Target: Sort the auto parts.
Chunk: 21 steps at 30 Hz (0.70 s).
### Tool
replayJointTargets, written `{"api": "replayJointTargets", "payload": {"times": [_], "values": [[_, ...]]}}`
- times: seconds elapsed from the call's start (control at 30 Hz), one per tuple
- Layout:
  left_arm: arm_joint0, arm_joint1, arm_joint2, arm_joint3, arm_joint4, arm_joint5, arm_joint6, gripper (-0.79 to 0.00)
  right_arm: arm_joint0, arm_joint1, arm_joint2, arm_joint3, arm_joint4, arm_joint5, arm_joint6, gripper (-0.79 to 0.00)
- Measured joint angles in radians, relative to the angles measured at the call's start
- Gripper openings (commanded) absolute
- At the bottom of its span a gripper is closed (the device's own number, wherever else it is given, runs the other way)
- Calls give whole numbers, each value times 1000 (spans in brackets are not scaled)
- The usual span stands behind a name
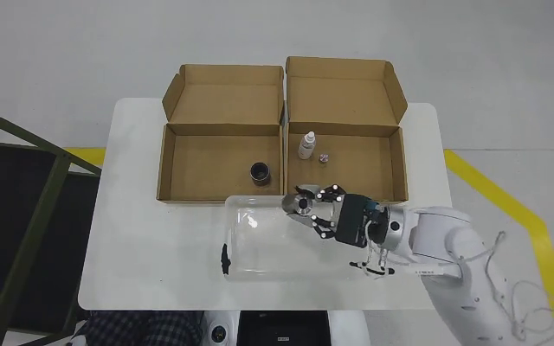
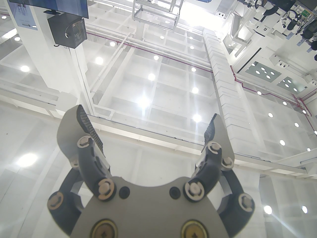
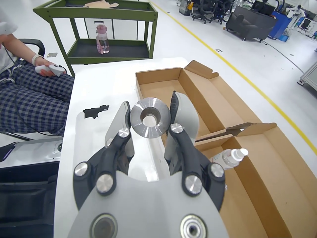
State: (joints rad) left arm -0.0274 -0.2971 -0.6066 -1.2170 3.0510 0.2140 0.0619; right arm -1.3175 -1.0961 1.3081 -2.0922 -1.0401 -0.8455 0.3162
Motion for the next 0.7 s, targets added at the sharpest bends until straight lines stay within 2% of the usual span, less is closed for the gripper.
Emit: {"api": "replayJointTargets", "payload": {"times": [0.33, 0.7], "values": [[0, 0, 0, 0, 0, 0, 0, 0, -21, 13, 82, 24, 71, -6, -44, -785], [0, 0, 0, 0, 0, 0, 0, 0, -26, 22, 120, 55, 113, -7, -58, -785]]}}
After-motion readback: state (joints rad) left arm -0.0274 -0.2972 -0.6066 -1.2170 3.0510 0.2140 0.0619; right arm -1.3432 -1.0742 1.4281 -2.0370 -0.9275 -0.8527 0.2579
